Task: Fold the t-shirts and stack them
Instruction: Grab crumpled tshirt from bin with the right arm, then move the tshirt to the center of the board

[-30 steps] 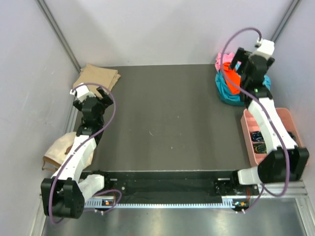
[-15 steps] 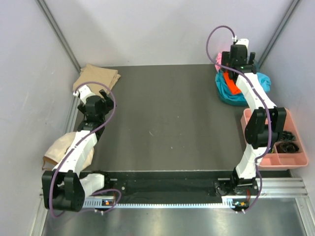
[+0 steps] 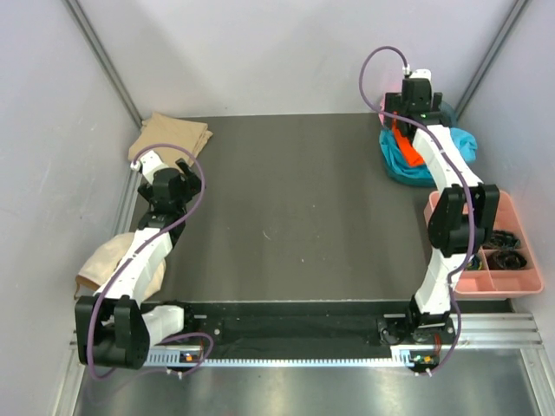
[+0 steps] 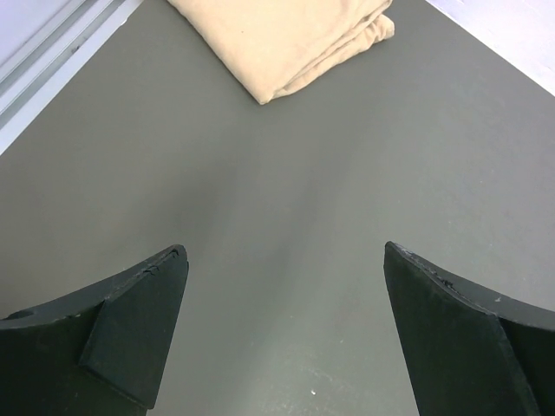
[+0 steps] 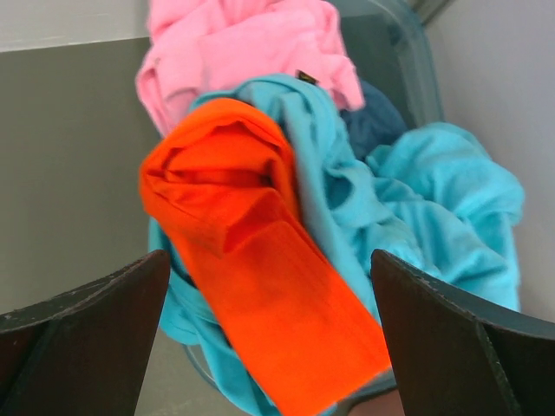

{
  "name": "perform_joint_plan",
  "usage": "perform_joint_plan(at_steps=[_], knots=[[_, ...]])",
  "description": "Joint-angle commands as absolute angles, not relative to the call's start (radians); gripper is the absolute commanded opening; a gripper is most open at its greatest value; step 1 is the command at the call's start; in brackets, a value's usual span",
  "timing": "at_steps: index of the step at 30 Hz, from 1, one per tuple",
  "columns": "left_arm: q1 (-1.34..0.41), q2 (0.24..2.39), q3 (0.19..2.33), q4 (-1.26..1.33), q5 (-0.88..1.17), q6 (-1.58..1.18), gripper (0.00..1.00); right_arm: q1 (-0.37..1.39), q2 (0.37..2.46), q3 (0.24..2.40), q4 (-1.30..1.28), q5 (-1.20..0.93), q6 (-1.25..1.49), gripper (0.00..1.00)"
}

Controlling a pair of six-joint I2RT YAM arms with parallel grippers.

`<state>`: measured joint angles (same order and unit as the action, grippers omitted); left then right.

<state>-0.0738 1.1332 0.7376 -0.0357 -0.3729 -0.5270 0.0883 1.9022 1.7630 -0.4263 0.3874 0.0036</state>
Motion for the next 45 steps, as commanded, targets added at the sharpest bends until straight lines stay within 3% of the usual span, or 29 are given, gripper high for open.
perform_joint_plan(at_steps=[1, 8, 11, 15, 17, 18, 19, 21, 31, 37, 41, 45], knots=[[-0.077, 1.124, 0.741, -0.021, -0.397, -0.532, 0.99, 0.121, 1.959, 1.868, -0.448, 0.318, 0.015, 0.99], [-0.077, 1.135, 0.736, -0.023, -0.411, -0.523, 0.99, 0.124, 2.051, 1.946, -0.443, 0.282, 0.025, 0.98], [-0.077, 1.140, 0.736, -0.017, -0.408, -0.520, 0.99, 0.124, 2.089, 1.968, -0.445, 0.293, 0.017, 0.92], [-0.077, 1.149, 0.733, -0.012, -0.403, -0.522, 0.99, 0.124, 2.111, 1.967, -0.433, 0.314, 0.006, 0.72], [-0.077, 1.155, 0.733, -0.011, -0.403, -0.522, 0.99, 0.124, 2.121, 1.967, -0.430, 0.331, 0.005, 0.54], [-0.077, 1.157, 0.732, -0.009, -0.403, -0.522, 0.99, 0.124, 2.125, 1.967, -0.430, 0.337, 0.005, 0.42], [-0.077, 1.158, 0.730, -0.011, -0.403, -0.522, 0.99, 0.124, 2.123, 1.964, -0.428, 0.345, 0.005, 0.19], [-0.077, 1.160, 0.729, -0.009, -0.402, -0.523, 0.99, 0.124, 2.111, 1.948, -0.411, 0.367, 0.006, 0.00], [-0.077, 1.173, 0.729, -0.008, -0.374, -0.525, 0.98, 0.124, 1.902, 1.917, -0.391, 0.385, 0.043, 0.00], [-0.077, 1.169, 0.719, -0.008, -0.351, -0.528, 0.96, 0.126, 1.773, 2.098, -0.501, 0.275, 0.058, 0.00], [-0.077, 1.175, 0.719, 0.026, -0.334, -0.541, 0.95, 0.161, 1.784, 2.381, -0.635, 0.095, 0.028, 0.00], [-0.077, 1.175, 0.716, 0.032, -0.308, -0.554, 0.94, 0.294, 1.741, 2.461, -0.661, 0.040, -0.044, 0.00]])
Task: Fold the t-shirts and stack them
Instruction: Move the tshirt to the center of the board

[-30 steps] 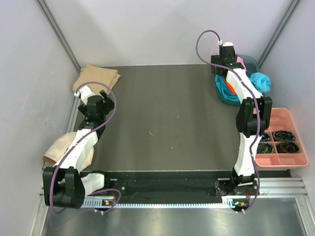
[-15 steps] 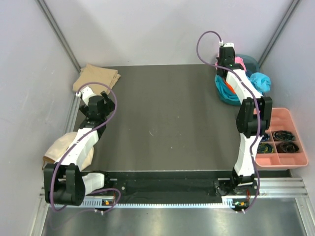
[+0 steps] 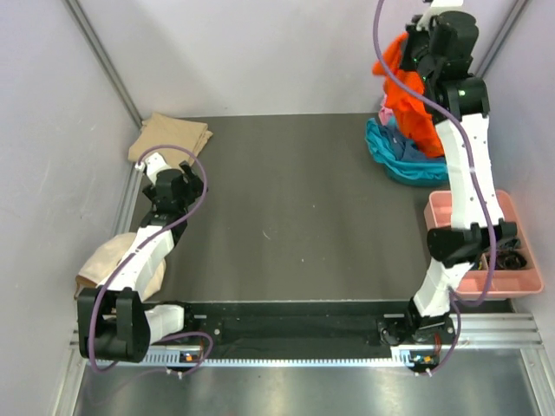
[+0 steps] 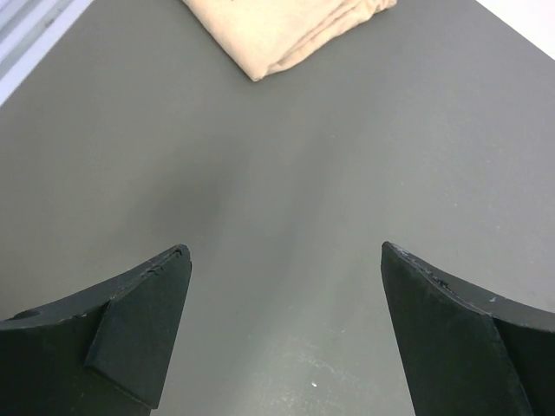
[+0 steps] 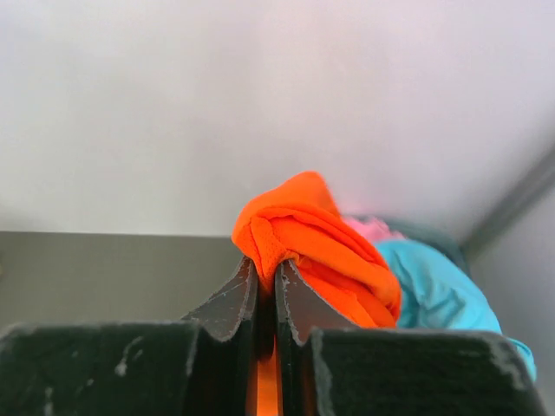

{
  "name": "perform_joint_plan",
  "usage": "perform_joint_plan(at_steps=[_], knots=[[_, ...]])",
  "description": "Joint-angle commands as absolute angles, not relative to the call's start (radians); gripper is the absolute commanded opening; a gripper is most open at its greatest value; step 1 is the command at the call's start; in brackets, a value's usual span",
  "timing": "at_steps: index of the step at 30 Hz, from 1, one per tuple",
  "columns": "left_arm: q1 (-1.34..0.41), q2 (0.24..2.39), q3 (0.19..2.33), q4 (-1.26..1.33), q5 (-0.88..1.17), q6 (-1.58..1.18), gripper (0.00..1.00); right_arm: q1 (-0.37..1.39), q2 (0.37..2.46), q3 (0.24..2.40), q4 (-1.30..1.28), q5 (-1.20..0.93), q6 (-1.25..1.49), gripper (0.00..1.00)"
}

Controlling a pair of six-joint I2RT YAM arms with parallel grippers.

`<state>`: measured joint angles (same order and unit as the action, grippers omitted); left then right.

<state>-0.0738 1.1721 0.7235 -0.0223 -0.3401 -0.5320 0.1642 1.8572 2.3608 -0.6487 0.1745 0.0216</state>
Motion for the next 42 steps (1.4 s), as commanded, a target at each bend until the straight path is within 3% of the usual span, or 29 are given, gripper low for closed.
perform_joint_plan(at_steps=[1, 13, 20, 27, 33, 36, 39, 42], knots=[[-0.077, 1.175, 0.715, 0.031, -0.304, -0.554, 0.94, 0.320, 1.705, 2.445, -0.654, 0.034, -0.064, 0.00], [-0.077, 1.141, 0.692, 0.023, -0.285, -0.557, 0.93, 0.676, 1.554, 2.306, -0.635, -0.021, -0.080, 0.00], [-0.077, 1.127, 0.690, 0.009, -0.282, -0.551, 0.93, 0.677, 1.398, 1.802, -0.443, 0.231, -0.015, 0.00], [-0.077, 1.153, 0.681, 0.021, -0.259, -0.560, 0.92, 0.629, 1.499, 1.378, -0.450, 0.423, 0.158, 0.00], [-0.077, 1.183, 0.695, 0.040, -0.187, -0.566, 0.89, 0.629, 1.552, 1.281, -0.459, 0.410, 0.254, 0.00], [-0.092, 1.189, 0.696, 0.061, -0.062, -0.552, 0.83, 0.629, 1.545, 1.258, -0.453, 0.446, 0.276, 0.00], [-0.161, 1.192, 0.715, 0.025, -0.005, -0.551, 0.78, 0.629, 1.546, 1.259, -0.453, 0.466, 0.269, 0.00], [-0.308, 1.186, 0.730, -0.067, -0.041, -0.548, 0.80, 0.629, 1.551, 1.262, -0.454, 0.477, 0.268, 0.00]])
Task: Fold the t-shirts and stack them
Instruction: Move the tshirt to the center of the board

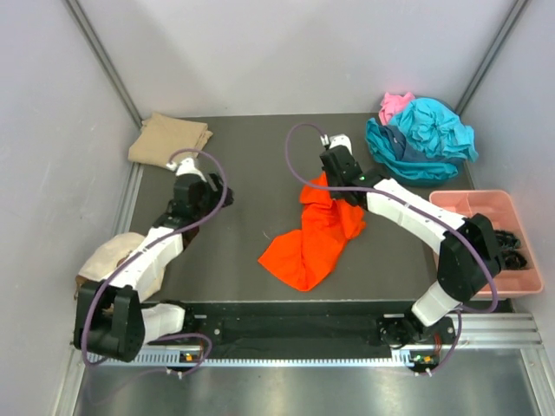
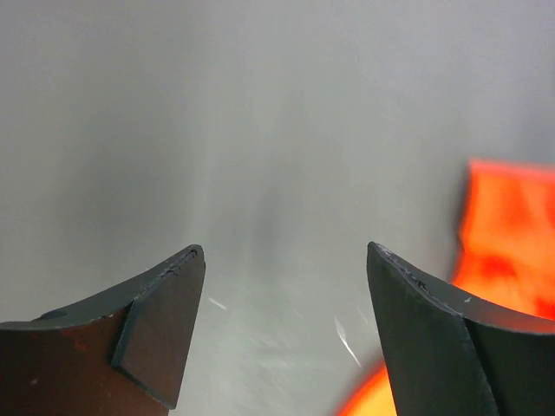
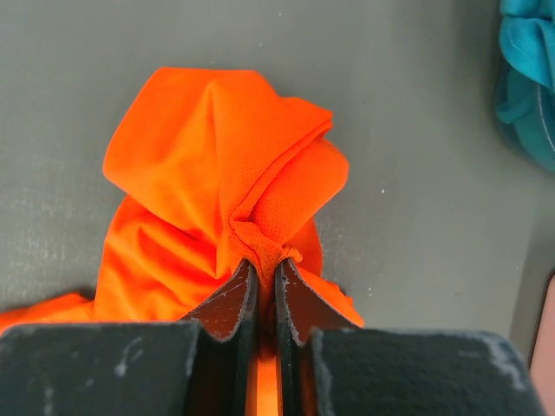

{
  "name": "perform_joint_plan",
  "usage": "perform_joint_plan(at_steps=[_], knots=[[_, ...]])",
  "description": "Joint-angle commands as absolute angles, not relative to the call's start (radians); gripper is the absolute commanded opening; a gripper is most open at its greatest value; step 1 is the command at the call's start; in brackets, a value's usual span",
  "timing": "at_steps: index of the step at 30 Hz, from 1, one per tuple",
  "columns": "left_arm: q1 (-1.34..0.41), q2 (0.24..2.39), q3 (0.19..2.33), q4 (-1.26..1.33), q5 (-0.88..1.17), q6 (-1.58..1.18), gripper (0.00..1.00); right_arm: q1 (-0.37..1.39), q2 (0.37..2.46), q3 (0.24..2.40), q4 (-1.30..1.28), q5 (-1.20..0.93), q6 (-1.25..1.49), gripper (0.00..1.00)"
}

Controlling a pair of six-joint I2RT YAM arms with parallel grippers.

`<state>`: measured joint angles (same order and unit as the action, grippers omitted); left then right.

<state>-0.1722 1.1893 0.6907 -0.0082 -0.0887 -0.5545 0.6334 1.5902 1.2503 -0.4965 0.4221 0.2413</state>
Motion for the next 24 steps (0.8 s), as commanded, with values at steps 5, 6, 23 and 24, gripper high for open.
perform_joint_plan(at_steps=[5, 6, 23, 24], knots=[[-0.526, 1.154, 0.654, -0.104, -0.066, -0.603, 0.79, 0.629, 1.548, 1.256, -0.462, 0.468, 0.281, 0.00], [-0.543, 1.155, 0.638, -0.104, -0.063, -0.610, 0.77, 0.629, 1.546, 1.250, -0.460, 0.462, 0.287, 0.00], [-0.739, 1.321, 0.571, -0.167, -0.123, -0.656, 0.70, 0.629, 1.503, 1.200, -0.453, 0.428, 0.304, 0.00], [-0.750, 1.333, 0.569, -0.167, -0.121, -0.660, 0.69, 0.629, 1.500, 1.198, -0.453, 0.426, 0.304, 0.00]])
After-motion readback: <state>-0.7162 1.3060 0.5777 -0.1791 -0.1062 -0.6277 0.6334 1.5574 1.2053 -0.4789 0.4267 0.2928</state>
